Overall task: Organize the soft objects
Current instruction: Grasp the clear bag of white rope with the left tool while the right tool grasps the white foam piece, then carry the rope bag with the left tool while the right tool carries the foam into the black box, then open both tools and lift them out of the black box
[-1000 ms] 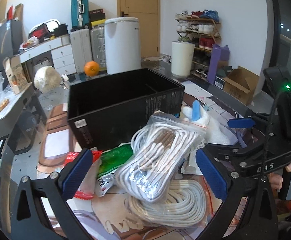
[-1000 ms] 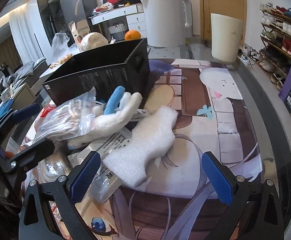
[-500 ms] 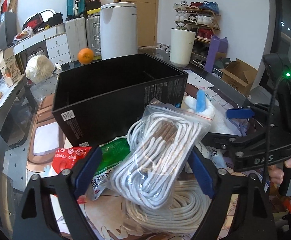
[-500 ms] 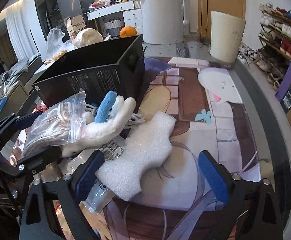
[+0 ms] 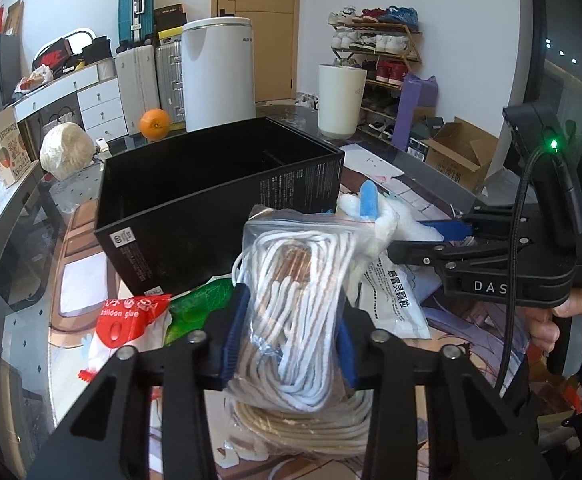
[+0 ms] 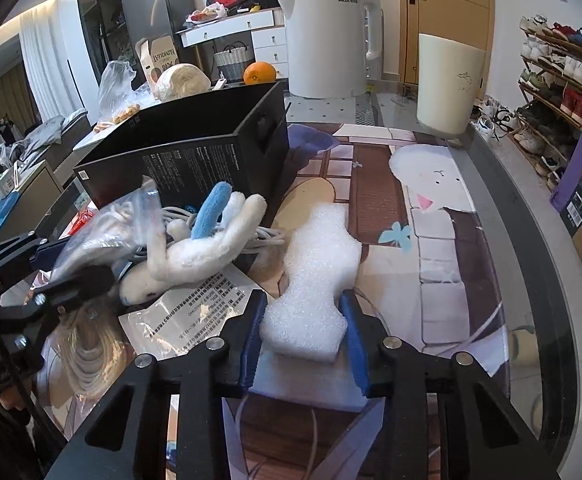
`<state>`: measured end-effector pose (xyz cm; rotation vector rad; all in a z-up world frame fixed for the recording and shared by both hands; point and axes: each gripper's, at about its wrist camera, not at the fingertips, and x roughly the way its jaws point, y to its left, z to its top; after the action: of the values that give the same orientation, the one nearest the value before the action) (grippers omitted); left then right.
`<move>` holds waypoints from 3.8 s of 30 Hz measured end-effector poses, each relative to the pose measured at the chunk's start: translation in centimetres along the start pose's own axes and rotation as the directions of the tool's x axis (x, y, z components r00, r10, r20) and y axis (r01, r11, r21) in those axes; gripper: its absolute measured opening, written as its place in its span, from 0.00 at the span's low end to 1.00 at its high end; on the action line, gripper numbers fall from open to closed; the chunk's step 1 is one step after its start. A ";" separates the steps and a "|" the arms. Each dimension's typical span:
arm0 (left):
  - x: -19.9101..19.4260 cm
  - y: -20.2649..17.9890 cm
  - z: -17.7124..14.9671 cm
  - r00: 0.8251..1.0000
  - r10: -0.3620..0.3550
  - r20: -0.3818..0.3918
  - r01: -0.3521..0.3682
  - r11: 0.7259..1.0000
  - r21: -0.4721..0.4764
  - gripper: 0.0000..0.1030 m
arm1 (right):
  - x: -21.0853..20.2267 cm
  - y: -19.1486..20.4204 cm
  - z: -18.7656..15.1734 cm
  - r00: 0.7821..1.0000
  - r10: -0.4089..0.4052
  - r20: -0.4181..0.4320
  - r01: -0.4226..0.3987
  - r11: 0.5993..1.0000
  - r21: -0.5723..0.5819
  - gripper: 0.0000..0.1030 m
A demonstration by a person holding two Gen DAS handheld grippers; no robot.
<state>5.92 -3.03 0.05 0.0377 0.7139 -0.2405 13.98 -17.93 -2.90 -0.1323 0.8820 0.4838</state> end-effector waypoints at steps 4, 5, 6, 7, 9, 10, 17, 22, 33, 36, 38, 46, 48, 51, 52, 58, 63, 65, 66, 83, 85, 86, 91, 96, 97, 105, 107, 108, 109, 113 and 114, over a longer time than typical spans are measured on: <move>-0.9 0.3 0.0 1.000 -0.004 0.028 0.005 1.000 -0.021 0.34 | -0.5 -0.2 -0.2 1.000 -0.012 0.015 0.012 1.000 0.000 0.36; -1.2 0.4 0.0 0.999 -0.005 0.037 0.006 1.000 -0.028 0.34 | -0.7 -0.3 -0.2 1.000 -0.015 0.022 0.015 1.000 -0.001 0.36; -1.5 0.6 0.0 0.999 -0.005 0.050 0.007 0.999 -0.037 0.34 | -1.1 -0.4 -0.3 0.999 -0.021 0.034 0.021 1.000 -0.001 0.36; -1.8 0.8 0.0 0.998 -0.005 0.060 0.008 0.999 -0.050 0.34 | -1.4 -0.5 -0.3 0.999 -0.027 0.045 0.027 1.000 -0.002 0.36; -2.3 1.2 -0.1 0.997 -0.004 0.081 0.010 0.997 -0.072 0.34 | -2.1 -0.7 -0.3 0.998 -0.030 0.064 0.030 1.000 0.000 0.36; -2.6 1.4 -0.1 0.996 -0.004 0.094 0.011 0.997 -0.083 0.34 | -2.5 -0.8 -0.3 0.997 -0.031 0.074 0.031 1.000 0.001 0.36; -4.0 2.8 0.3 0.989 0.028 0.147 -0.009 0.992 -0.129 0.34 | -5.0 -0.6 0.7 0.989 -0.005 0.150 0.010 0.999 -0.034 0.36; -4.6 3.5 1.2 0.984 0.052 0.173 -0.027 0.989 -0.144 0.34 | -5.8 0.4 1.8 0.984 0.032 0.174 -0.021 0.997 -0.069 0.36; -4.7 4.7 3.3 0.974 0.114 0.194 -0.081 0.982 -0.171 0.34 | -6.4 2.9 5.6 0.968 0.126 0.219 -0.087 0.980 -0.179 0.36; -4.5 5.2 3.9 0.974 0.121 0.191 -0.087 0.980 -0.180 0.34 | -6.2 4.0 6.9 0.967 0.150 0.206 -0.103 0.970 -0.221 0.35; -4.3 5.4 4.0 0.974 0.132 0.184 -0.098 0.978 -0.182 0.34 | -5.8 4.7 7.8 0.967 0.168 0.190 -0.118 0.961 -0.249 0.35; -2.6 6.1 5.4 0.975 0.161 0.153 -0.130 0.972 -0.193 0.34 | -2.8 6.2 10.5 0.975 0.178 0.133 -0.131 0.943 -0.305 0.35; -2.0 6.4 5.6 0.976 0.162 0.143 -0.132 0.972 -0.195 0.34 | -1.8 6.2 11.0 0.975 0.193 0.110 -0.150 0.938 -0.312 0.35; -1.1 6.6 6.1 0.979 0.160 0.125 -0.134 0.973 -0.190 0.34 | -0.7 6.4 11.6 0.980 0.184 0.082 -0.147 0.932 -0.332 0.35; -0.7 6.7 6.2 0.980 0.159 0.117 -0.135 0.973 -0.189 0.34 | -0.4 6.4 11.8 0.982 0.178 0.069 -0.145 0.930 -0.338 0.35; 0.7 7.1 6.8 0.983 0.160 0.092 -0.141 0.972 -0.187 0.34 | 1.0 6.9 12.4 0.987 0.160 0.028 -0.138 0.917 -0.374 0.35; 1.4 7.2 7.2 0.984 0.157 0.080 -0.141 0.974 -0.177 0.34 | 2.2 7.6 13.0 0.990 0.144 -0.001 -0.132 0.905 -0.405 0.35; 1.7 7.2 7.2 0.985 0.157 0.075 -0.142 0.974 -0.179 0.34 | 2.8 7.8 13.3 0.991 0.131 -0.017 -0.126 0.899 -0.418 0.35; 1.8 7.2 7.3 0.985 0.156 0.075 -0.141 0.974 -0.179 0.34 | 3.1 7.8 13.4 0.991 0.128 -0.024 -0.126 0.898 -0.421 0.35; 3.9 7.0 7.1 0.989 0.146 0.029 -0.140 0.978 -0.152 0.34 | 5.3 8.0 14.3 0.986 0.109 -0.124 -0.151 0.899 -0.412 0.35; 4.0 6.9 7.1 0.989 0.147 0.026 -0.142 0.979 -0.146 0.34 | 5.4 8.0 14.1 0.981 0.123 -0.153 -0.175 0.901 -0.397 0.35; 4.0 6.8 7.1 0.988 0.154 0.025 -0.149 0.979 -0.138 0.34 | 5.3 8.1 14.1 0.981 0.120 -0.152 -0.172 0.902 -0.396 0.35; 4.3 6.9 7.0 0.988 0.154 0.017 -0.150 0.979 -0.139 0.36 | 5.2 8.0 13.9 0.984 0.112 -0.136 -0.158 0.904 -0.398 0.39; 4.1 6.9 7.0 0.990 0.142 -0.002 -0.141 0.981 -0.134 0.40 | 3.7 8.1 13.4 0.993 0.098 -0.066 -0.117 0.890 -0.441 0.55; 3.8 6.9 6.9 0.991 0.135 0.001 -0.134 0.981 -0.139 0.46 | 3.0 8.1 13.2 0.994 0.095 -0.048 -0.106 0.888 -0.448 0.56; -0.2 6.7 5.8 0.987 0.135 0.089 -0.119 0.979 -0.168 0.96 | -2.0 5.7 11.5 0.991 0.081 0.105 -0.039 0.935 -0.352 0.88; -1.3 6.7 5.2 0.982 0.153 0.113 -0.131 0.974 -0.184 0.99 | -3.0 5.0 10.7 0.987 0.097 0.127 -0.055 0.951 -0.304 0.98; -1.6 6.7 5.1 0.980 0.158 0.119 -0.133 0.972 -0.192 1.00 | -3.5 4.5 10.0 0.984 0.110 0.139 -0.068 0.959 -0.274 0.99; -2.0 6.7 4.7 0.978 0.163 0.130 -0.136 0.970 -0.200 1.00 | -3.8 4.2 9.8 0.983 0.120 0.142 -0.081 0.963 -0.257 0.99; -3.4 6.6 3.6 0.971 0.182 0.155 -0.145 0.965 -0.220 1.00 | -4.4 2.9 8.0 0.980 0.150 0.131 -0.126 0.976 -0.177 0.99; -3.7 6.5 3.4 0.970 0.183 0.158 -0.146 0.964 -0.221 1.00 | -4.5 2.6 7.5 0.980 0.148 0.133 -0.127 0.981 -0.149 0.99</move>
<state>6.90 3.62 4.71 -0.1226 0.5514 -0.0072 15.67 -14.94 5.55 -0.1633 0.7180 0.6773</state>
